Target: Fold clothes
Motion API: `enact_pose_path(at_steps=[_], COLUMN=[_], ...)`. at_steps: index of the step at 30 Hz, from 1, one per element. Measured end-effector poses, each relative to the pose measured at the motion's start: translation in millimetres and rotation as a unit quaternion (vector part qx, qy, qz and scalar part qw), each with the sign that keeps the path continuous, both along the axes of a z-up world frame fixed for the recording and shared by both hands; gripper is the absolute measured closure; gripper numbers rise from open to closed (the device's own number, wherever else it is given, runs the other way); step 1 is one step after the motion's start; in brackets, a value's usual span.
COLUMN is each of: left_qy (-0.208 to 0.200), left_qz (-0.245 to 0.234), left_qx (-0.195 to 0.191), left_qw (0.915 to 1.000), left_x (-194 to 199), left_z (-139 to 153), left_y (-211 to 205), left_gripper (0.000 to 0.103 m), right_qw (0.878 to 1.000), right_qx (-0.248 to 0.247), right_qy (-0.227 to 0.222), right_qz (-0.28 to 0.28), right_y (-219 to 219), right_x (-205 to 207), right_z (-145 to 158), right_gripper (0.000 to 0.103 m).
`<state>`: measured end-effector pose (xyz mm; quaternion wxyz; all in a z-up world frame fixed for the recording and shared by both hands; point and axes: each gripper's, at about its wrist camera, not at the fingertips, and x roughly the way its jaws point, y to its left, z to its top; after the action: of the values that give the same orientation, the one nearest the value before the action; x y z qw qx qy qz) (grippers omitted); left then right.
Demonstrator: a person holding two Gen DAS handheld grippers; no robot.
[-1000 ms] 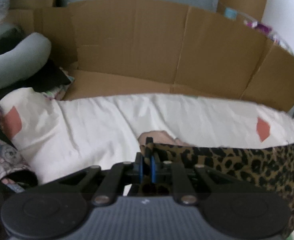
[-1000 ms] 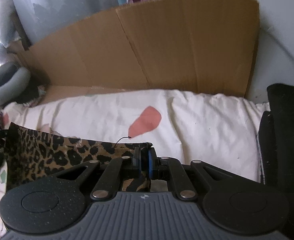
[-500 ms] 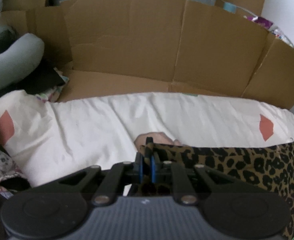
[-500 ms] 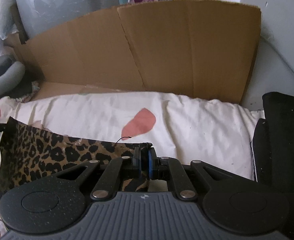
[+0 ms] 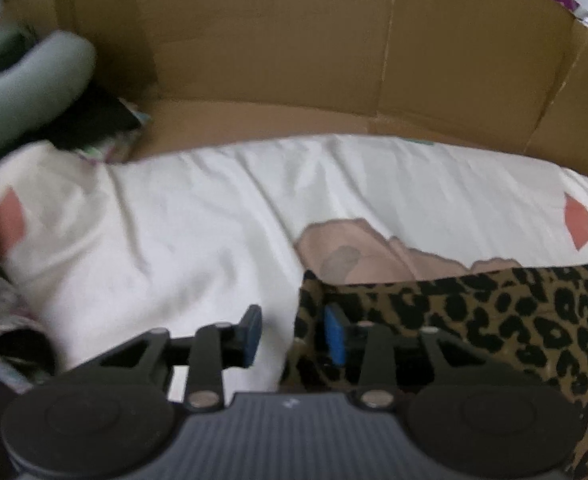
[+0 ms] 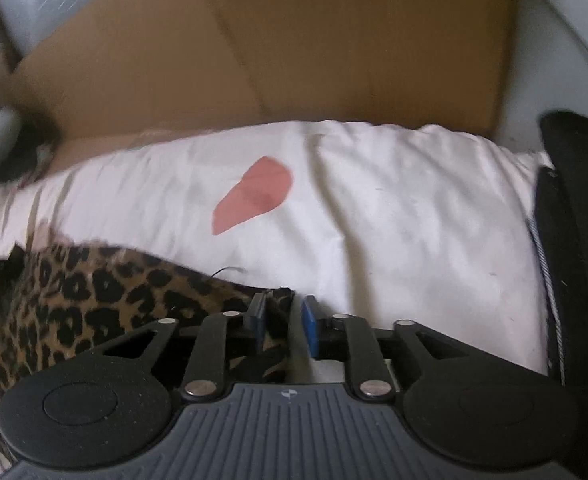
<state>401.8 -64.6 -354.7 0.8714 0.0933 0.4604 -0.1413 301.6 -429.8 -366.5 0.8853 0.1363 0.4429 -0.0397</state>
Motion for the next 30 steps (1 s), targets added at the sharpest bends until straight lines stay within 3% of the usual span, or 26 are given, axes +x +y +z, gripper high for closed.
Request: enact_pose_path(at_steps=[8,12,18,21,24,30], left_qy=[-0.044,-0.042,-0.033,-0.023,-0.022,-0.023], left_qz=[-0.029,-0.055,-0.104,-0.121,-0.141,-0.176], left_qx=[-0.021,-0.046,-0.065,-0.073,-0.070,-0.063], left_qw=[0.9984,0.9965,0.9918,0.9896,0.9873,0.9822], left_x=[-28.6,-38.6,-53.3,-56.2,-59.9,-60.6], left_z=[38.7,46.4,43.6,36.6,30.9,17.5], left_y=[-13.2,-34.5,-66.9,-78.1,-87.1,-100.1], left_gripper=[0.067,0.067,0.067,0.073,0.077,0.081], right_qw=[0.997,0.996,0.992,0.989,0.985,0.981], right_qx=[0.023,0.015,0.005,-0.005,-0.038,-0.048], right_qy=[-0.070,-0.073,-0.078,-0.072,-0.062,-0.059], right_qz=[0.021,0.043,0.099,0.132,0.155,0.180], right_y=[-5.3,11.8,47.5,68.1,87.2,100.5], right_x=[-17.8,-14.1,-7.3,-1.6,4.2,11.9], right_z=[35.9,44.1,47.3,44.5,39.6,33.9], right_gripper=[0.069,0.069,0.069,0.069,0.069,0.070])
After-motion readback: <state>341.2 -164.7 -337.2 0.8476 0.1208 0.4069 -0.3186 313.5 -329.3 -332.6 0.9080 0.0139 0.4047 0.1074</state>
